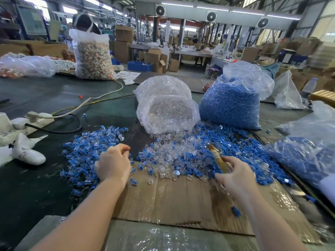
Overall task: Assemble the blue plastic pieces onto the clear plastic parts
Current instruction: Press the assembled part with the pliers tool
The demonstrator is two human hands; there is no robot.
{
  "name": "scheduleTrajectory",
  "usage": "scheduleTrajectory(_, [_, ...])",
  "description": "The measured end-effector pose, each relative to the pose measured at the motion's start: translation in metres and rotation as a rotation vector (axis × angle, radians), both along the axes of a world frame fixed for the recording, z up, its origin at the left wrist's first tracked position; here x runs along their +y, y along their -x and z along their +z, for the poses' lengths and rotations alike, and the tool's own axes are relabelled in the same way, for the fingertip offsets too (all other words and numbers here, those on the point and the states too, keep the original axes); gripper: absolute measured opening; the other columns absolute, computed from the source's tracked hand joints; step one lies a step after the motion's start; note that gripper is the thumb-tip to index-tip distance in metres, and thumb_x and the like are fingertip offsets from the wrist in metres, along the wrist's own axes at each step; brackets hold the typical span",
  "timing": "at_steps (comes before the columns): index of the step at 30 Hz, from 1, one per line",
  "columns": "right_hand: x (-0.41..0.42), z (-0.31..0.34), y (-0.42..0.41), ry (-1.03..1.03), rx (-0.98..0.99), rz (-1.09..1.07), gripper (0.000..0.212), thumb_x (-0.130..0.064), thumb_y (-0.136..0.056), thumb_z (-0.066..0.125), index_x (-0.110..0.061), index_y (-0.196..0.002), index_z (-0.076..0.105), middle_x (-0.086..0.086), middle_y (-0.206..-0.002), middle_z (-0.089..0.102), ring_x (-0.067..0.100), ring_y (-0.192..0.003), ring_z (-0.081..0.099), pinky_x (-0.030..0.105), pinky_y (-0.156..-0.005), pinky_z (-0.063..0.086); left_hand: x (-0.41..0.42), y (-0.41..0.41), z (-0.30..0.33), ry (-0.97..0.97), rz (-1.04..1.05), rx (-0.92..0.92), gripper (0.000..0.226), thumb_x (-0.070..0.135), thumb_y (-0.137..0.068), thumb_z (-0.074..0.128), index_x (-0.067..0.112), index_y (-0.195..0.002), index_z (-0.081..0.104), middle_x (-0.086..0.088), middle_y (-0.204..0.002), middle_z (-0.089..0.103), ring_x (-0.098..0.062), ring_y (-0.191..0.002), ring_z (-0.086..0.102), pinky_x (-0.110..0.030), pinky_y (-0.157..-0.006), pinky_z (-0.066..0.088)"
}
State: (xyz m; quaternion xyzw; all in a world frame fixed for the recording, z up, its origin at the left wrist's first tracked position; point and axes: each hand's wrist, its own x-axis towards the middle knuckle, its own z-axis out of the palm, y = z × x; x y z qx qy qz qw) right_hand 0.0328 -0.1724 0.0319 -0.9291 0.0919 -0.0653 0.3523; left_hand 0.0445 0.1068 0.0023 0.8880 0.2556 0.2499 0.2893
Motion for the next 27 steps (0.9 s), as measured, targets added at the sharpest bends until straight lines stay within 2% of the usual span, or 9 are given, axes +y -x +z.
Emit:
scheduleTrajectory(2, [-0.010, -0.006, -0.006, 0.094, 0.032, -0.087, 0.057, -0.025, -0.076, 0.073, -0.021, -0.129, 0.052, 0.014, -0.110, 0.059, 0.035, -0.102, 0.055, 0.044, -0.090, 0.045, 0.011, 0.002, -0.005, -0.109, 0.026, 0.083, 0.021, 0.025, -0.094, 0.051, 0.031, -0.106, 0.067, -0.003, -0.101, 0.063, -0.021, -0.086, 0.050, -0.035, -0.076, 0.032])
scheduleTrajectory(5, [-0.020, -0.012, -0.011, 0.250, 0.100, -0.163, 0.057, -0.037, -0.082, 0.067, -0.021, -0.133, 0.048, 0.016, -0.121, 0.053, 0.034, -0.114, 0.045, 0.042, -0.096, 0.039, 0.012, 0.005, -0.011, -0.174, 0.019, 0.173, 0.026, 0.029, -0.095, 0.048, 0.035, -0.115, 0.063, 0.000, -0.111, 0.058, -0.022, -0.102, 0.044, -0.038, -0.083, 0.033])
scheduleTrajectory(8, [-0.024, -0.019, -0.011, 0.332, 0.144, -0.179, 0.060, -0.047, -0.084, 0.061, -0.021, -0.135, 0.044, 0.018, -0.127, 0.049, 0.035, -0.119, 0.040, 0.044, -0.098, 0.036, -0.002, 0.006, -0.010, -0.152, -0.020, 0.110, 0.027, 0.029, -0.093, 0.049, 0.032, -0.118, 0.059, 0.002, -0.118, 0.053, -0.020, -0.109, 0.039, -0.036, -0.089, 0.029])
scheduleTrajectory(13, [-0.024, -0.022, -0.017, 0.359, 0.140, -0.161, 0.054, -0.053, -0.088, 0.051, -0.020, -0.131, 0.046, 0.018, -0.123, 0.050, 0.035, -0.116, 0.042, 0.044, -0.098, 0.037, -0.049, 0.011, -0.009, -0.097, -0.312, -0.094, 0.017, 0.023, -0.090, 0.057, 0.022, -0.105, 0.065, 0.004, -0.106, 0.061, -0.013, -0.099, 0.043, -0.026, -0.087, 0.030])
scheduleTrajectory(17, [-0.017, -0.019, -0.018, 0.463, 0.170, -0.153, 0.051, -0.056, -0.090, 0.042, -0.022, -0.129, 0.042, 0.014, -0.131, 0.046, 0.033, -0.123, 0.038, 0.049, -0.104, 0.029, -0.083, 0.015, -0.020, -0.080, -0.473, -0.107, 0.015, 0.028, -0.090, 0.057, 0.025, -0.102, 0.065, 0.010, -0.101, 0.061, -0.005, -0.093, 0.041, -0.018, -0.086, 0.029])
scheduleTrajectory(19, [-0.008, -0.018, -0.013, 0.518, 0.031, -0.140, 0.047, -0.052, -0.091, 0.045, -0.026, -0.130, 0.042, 0.009, -0.134, 0.043, 0.029, -0.124, 0.036, 0.049, -0.105, 0.026, -0.093, 0.015, -0.027, -0.077, -0.490, -0.087, 0.014, 0.031, -0.090, 0.056, 0.028, -0.102, 0.063, 0.012, -0.102, 0.059, -0.003, -0.092, 0.038, -0.019, -0.089, 0.029])
scheduleTrajectory(22, [0.014, -0.022, -0.003, 0.521, -0.236, -0.005, 0.030, -0.041, -0.089, 0.055, -0.026, -0.115, 0.056, -0.001, -0.120, 0.050, 0.017, -0.112, 0.041, 0.040, -0.099, 0.029, -0.101, 0.015, -0.034, -0.114, -0.481, -0.065, 0.017, 0.034, -0.089, 0.056, 0.029, -0.104, 0.062, 0.012, -0.104, 0.057, -0.007, -0.096, 0.041, -0.022, -0.089, 0.028])
scheduleTrajectory(24, [0.028, -0.029, 0.000, 0.525, -0.247, 0.069, 0.022, -0.041, -0.089, 0.054, -0.028, -0.106, 0.059, -0.006, -0.112, 0.050, 0.015, -0.109, 0.042, 0.037, -0.095, 0.029, -0.102, 0.015, -0.036, -0.111, -0.488, -0.071, 0.019, 0.032, -0.088, 0.058, 0.028, -0.107, 0.062, 0.011, -0.105, 0.056, -0.008, -0.097, 0.042, -0.021, -0.090, 0.028])
scheduleTrajectory(27, [0.044, -0.040, -0.001, 0.530, -0.167, 0.084, 0.022, -0.047, -0.089, 0.050, -0.032, -0.103, 0.058, -0.008, -0.110, 0.048, 0.015, -0.109, 0.040, 0.037, -0.090, 0.028, -0.101, 0.016, -0.039, -0.090, -0.503, -0.091, 0.022, 0.028, -0.089, 0.059, 0.025, -0.110, 0.063, 0.010, -0.104, 0.055, -0.006, -0.096, 0.040, -0.017, -0.088, 0.030])
